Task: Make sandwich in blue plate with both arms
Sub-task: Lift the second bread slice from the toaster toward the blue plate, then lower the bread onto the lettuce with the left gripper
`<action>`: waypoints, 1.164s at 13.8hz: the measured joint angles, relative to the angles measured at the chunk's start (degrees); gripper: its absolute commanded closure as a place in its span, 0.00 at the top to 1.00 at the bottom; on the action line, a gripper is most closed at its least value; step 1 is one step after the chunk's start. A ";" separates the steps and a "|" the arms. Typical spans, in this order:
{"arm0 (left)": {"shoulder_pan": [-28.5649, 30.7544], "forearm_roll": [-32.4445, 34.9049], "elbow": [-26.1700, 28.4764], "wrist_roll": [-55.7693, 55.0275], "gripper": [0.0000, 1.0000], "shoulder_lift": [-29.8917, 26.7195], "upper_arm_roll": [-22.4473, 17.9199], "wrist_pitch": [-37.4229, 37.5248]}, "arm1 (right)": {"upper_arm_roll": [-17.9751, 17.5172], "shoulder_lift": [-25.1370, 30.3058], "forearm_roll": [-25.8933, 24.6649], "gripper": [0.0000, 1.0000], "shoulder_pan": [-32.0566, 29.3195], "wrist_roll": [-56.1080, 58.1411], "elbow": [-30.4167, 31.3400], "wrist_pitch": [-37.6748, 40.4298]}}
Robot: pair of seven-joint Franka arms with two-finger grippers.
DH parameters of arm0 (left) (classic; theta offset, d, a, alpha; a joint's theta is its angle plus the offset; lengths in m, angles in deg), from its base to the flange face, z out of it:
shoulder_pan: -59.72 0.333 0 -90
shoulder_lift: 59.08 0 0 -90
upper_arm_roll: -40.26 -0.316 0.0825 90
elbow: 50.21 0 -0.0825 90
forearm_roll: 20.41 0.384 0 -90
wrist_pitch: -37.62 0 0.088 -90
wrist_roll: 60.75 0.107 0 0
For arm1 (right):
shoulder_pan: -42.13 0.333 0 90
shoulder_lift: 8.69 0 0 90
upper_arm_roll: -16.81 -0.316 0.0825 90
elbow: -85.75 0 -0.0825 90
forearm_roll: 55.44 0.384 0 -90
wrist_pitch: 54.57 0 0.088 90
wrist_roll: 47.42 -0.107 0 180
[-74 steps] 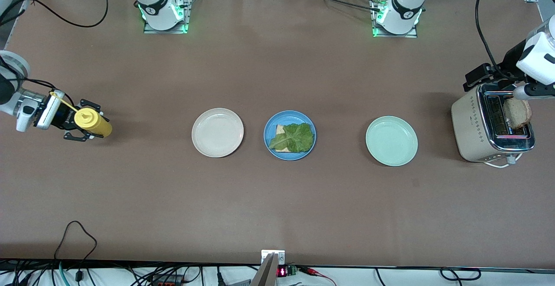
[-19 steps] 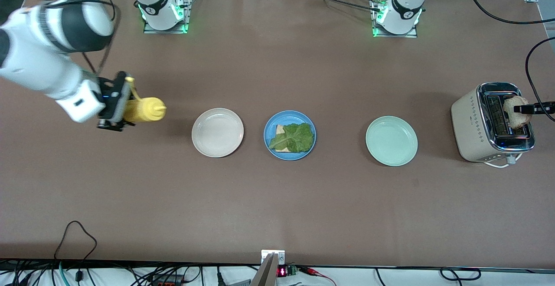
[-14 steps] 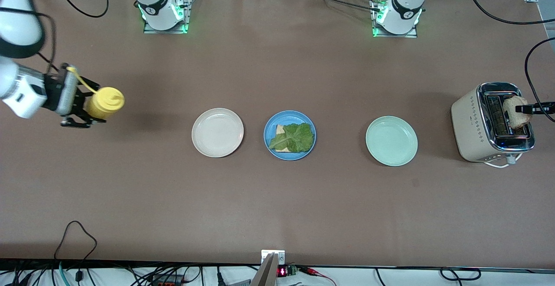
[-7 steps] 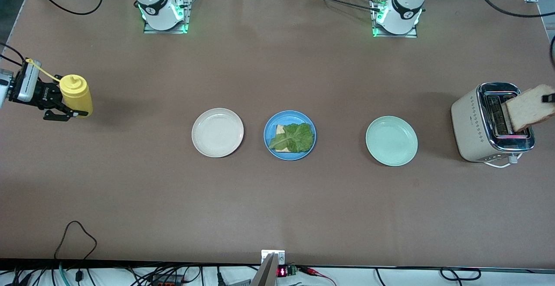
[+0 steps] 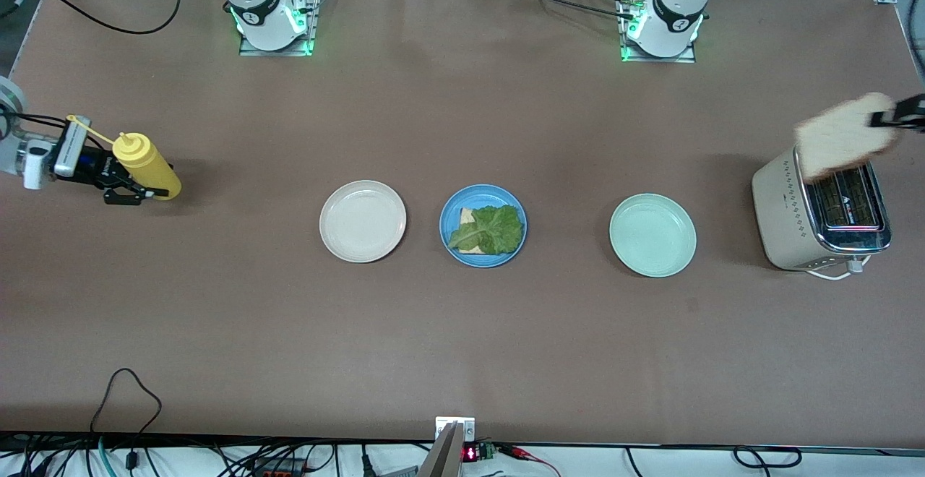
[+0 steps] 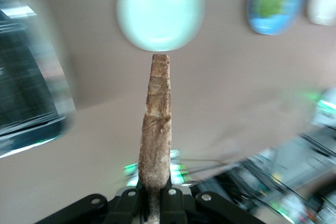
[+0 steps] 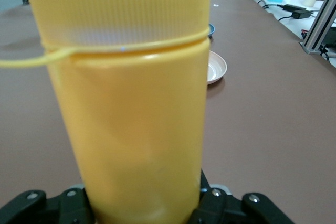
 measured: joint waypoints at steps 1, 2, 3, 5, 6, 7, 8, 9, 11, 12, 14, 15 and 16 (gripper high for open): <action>-0.19 -4.66 2.67 -1.79 0.00 0.34 2.43 -2.22 | -0.17 -2.04 0.33 0.00 -0.89 0.61 -0.03 0.07; -0.56 -7.87 5.67 -3.36 0.00 0.80 5.20 -6.40 | -0.31 -3.97 0.76 0.00 -1.66 1.29 -0.09 0.11; -1.20 -9.44 8.66 -4.52 0.00 1.31 8.10 -11.52 | -0.41 -5.66 1.13 0.00 -2.23 1.91 -0.18 0.14; -2.46 -11.46 14.97 -7.38 0.00 1.85 13.80 -22.34 | -0.72 -8.29 1.65 0.00 -2.92 2.28 -0.46 0.19; -2.89 -13.71 18.74 -8.85 0.00 1.91 16.10 -28.03 | -0.91 -9.16 1.83 0.00 -3.09 2.31 -0.61 0.20; -3.20 -16.45 22.53 -9.57 0.00 2.00 17.78 -33.87 | -1.04 -9.70 1.88 0.00 -3.18 2.31 -0.80 0.20; -3.69 -18.82 26.14 -9.65 0.00 2.16 19.11 -39.83 | -1.07 -10.09 1.90 0.00 -3.23 2.31 -0.98 0.21; -4.72 -20.27 28.93 -9.65 0.00 2.43 19.89 -45.31 | -1.07 -10.42 1.91 0.00 -3.34 2.31 -1.05 0.23; -8.25 -22.55 31.75 -9.65 0.00 3.50 20.35 -54.01 | -1.07 -11.39 2.11 0.07 -3.72 2.30 -1.15 0.23; -10.10 -23.82 32.20 -9.66 0.00 4.45 20.39 -57.38 | -1.07 -11.94 2.51 0.19 -3.95 2.30 -1.24 0.23; -13.41 -25.32 32.43 -9.68 0.00 6.61 20.43 -62.75 | -1.07 -12.65 3.02 0.40 -4.28 2.30 -1.43 0.23; -14.77 -25.61 32.48 -9.70 0.00 7.79 20.44 -64.60 | -1.07 -12.88 3.04 0.50 -4.37 2.30 -1.49 0.23; -15.74 -25.67 32.53 -9.71 0.00 9.04 20.43 -65.88 | -1.07 -13.04 3.05 0.58 -4.46 2.30 -1.50 0.23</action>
